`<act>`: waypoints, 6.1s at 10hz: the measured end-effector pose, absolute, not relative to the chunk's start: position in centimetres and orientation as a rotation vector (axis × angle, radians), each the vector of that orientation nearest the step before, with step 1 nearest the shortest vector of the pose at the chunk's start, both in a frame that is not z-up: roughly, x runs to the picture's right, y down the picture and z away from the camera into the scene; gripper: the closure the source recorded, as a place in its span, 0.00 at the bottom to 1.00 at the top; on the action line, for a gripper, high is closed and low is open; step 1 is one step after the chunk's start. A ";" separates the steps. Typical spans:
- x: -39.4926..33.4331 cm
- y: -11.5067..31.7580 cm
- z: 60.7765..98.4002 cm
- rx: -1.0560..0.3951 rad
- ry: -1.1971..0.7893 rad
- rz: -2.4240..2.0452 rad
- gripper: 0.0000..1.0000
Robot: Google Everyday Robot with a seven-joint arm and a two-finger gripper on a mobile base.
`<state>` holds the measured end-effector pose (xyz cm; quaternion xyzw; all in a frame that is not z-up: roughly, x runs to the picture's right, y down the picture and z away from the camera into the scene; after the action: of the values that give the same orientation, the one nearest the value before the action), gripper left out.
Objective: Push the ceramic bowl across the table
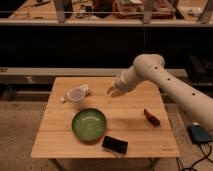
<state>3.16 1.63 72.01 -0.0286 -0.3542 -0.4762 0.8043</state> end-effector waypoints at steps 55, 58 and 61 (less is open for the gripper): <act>22.3 1.3 97.4 -0.377 -0.530 -0.964 1.00; 25.8 1.9 96.4 -0.395 -0.515 -0.943 1.00; 29.0 3.5 95.4 -0.439 -0.503 -0.923 1.00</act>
<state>29.04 3.55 95.41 -0.2081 -0.2381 -0.4367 0.8422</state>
